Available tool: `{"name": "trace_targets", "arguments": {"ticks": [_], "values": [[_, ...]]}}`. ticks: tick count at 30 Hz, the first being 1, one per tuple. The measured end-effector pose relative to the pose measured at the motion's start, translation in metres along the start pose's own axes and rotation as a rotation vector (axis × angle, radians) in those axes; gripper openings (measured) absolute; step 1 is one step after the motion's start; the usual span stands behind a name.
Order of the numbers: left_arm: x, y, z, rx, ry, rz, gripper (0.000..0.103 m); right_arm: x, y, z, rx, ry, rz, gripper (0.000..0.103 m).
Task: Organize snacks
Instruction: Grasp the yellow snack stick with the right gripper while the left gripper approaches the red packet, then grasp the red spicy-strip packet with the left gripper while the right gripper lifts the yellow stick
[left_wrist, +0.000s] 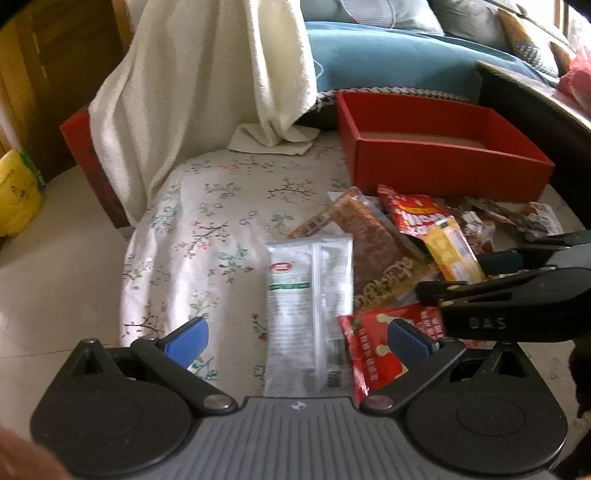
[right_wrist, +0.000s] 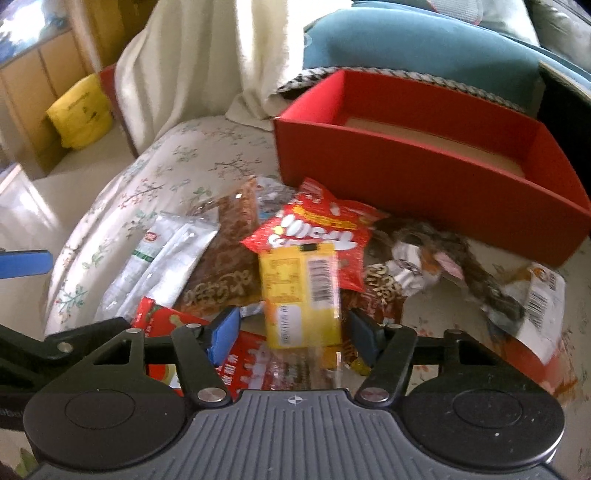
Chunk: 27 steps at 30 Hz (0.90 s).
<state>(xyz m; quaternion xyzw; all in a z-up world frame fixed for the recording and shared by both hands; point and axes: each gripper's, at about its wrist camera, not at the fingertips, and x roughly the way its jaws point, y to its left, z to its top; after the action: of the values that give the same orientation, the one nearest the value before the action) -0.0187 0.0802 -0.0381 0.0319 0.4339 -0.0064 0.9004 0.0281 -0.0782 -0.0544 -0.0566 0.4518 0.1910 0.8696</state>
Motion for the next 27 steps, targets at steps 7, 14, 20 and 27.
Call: {"name": "trace_targets", "arguments": {"ticks": [7,14,20,27], "values": [[-0.006,-0.013,-0.002,0.085,-0.031,-0.032,0.098,0.002,-0.006,-0.002,-0.032,0.09,0.049,0.078],[-0.028,-0.034,-0.011,0.275,-0.068,-0.138,0.098,-0.013,-0.025,-0.012,-0.013,0.134,0.09,0.045],[-0.022,-0.08,-0.023,0.598,-0.081,-0.212,0.098,-0.045,-0.037,-0.019,-0.012,0.094,0.088,0.045],[0.024,-0.102,-0.02,0.747,0.057,-0.302,0.089,-0.045,-0.058,-0.032,0.044,0.107,0.086,0.046]]}}
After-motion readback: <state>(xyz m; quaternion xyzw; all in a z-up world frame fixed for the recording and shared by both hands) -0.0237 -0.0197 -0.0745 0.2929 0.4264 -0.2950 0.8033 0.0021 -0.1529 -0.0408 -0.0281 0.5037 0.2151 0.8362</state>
